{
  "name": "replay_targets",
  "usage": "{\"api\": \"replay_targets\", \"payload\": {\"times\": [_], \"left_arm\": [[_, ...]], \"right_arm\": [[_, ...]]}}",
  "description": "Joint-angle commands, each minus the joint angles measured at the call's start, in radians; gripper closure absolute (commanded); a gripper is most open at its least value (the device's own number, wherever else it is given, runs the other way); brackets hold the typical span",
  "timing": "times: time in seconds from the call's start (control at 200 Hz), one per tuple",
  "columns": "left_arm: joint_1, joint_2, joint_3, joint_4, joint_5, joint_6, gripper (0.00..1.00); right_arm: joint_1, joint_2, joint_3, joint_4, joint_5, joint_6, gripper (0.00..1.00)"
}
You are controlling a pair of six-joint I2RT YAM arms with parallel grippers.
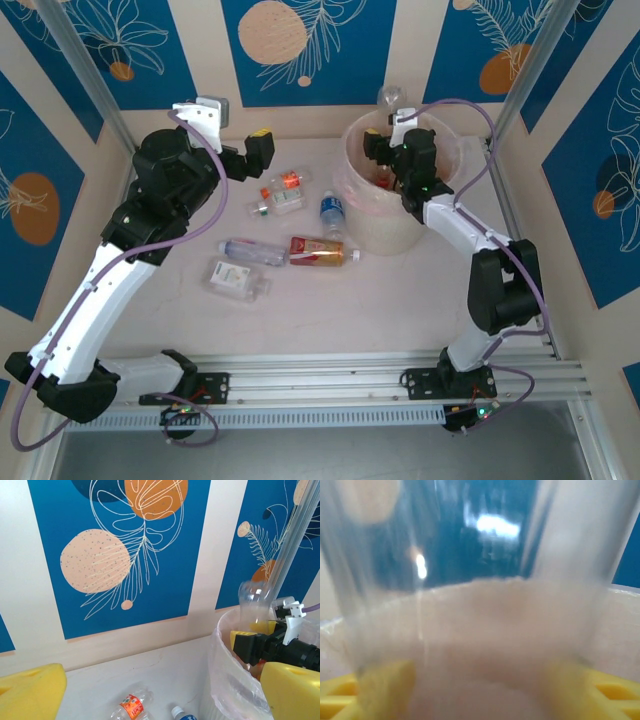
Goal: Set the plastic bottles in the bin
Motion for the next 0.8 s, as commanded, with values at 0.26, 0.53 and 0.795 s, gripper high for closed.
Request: {"api": "replay_targets", "payload": {"times": [0.26, 0.53, 0.795], "left_arm": [[0.008, -0.007, -0.003, 0.024, -0.002, 0.016, 0.01], [0.011, -0.007, 0.001, -0.022, -0.04, 0.025, 0.01], [0.062, 0.047, 0.031, -0.151, -0.04, 0.017, 0.0]], "right_arm": [[-0.012, -0.08, -0.004, 0.0, 0.004, 0.018, 0.02], [0.008, -0.153, 0.091, -0.142, 0.035, 0.044, 0.01], [0.04, -0.205, 0.234, -0.384, 0.097, 0.091, 0.01]]}}
